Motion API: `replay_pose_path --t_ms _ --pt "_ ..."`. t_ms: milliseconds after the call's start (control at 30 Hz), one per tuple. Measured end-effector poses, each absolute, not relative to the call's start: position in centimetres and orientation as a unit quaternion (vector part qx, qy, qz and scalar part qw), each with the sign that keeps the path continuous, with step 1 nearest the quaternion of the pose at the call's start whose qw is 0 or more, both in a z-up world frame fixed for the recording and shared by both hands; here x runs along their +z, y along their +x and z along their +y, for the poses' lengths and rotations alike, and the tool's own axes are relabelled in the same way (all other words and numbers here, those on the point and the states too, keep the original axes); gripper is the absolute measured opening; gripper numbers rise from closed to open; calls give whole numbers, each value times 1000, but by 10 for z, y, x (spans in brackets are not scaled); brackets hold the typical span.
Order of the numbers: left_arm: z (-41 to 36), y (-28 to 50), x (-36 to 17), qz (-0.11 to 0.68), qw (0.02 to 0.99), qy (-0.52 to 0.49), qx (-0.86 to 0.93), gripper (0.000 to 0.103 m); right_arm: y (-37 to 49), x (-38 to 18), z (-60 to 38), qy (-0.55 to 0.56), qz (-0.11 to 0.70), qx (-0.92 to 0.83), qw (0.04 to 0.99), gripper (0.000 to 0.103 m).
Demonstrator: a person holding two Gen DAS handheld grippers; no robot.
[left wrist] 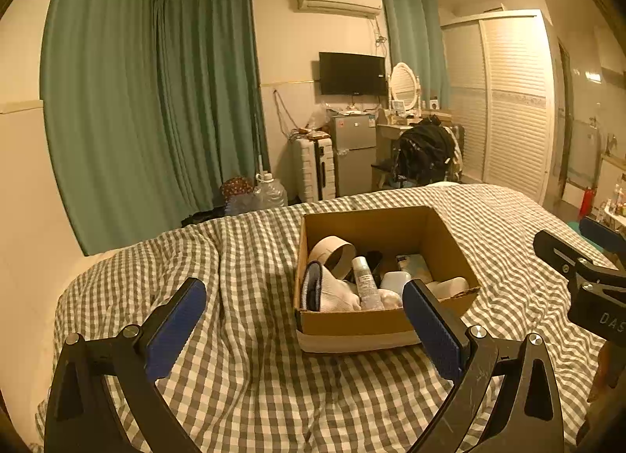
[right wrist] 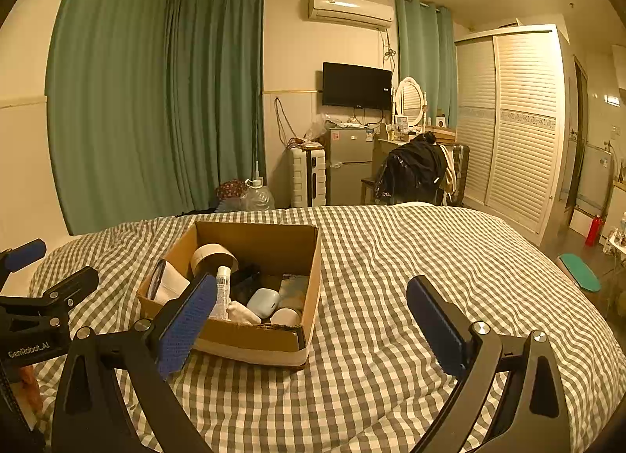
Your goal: Organize objects
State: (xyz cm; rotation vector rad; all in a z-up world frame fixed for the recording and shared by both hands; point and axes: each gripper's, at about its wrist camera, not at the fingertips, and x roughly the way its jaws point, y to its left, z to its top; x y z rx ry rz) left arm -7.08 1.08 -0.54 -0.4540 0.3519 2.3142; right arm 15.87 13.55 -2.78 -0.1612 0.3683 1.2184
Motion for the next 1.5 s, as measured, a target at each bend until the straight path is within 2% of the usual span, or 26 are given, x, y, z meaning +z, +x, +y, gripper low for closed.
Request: replay_pose_path --t_ms 1500 --pt "7 -72 -6 142 364 -192 900 103 159 -31 137 -76 185 566 800 98"
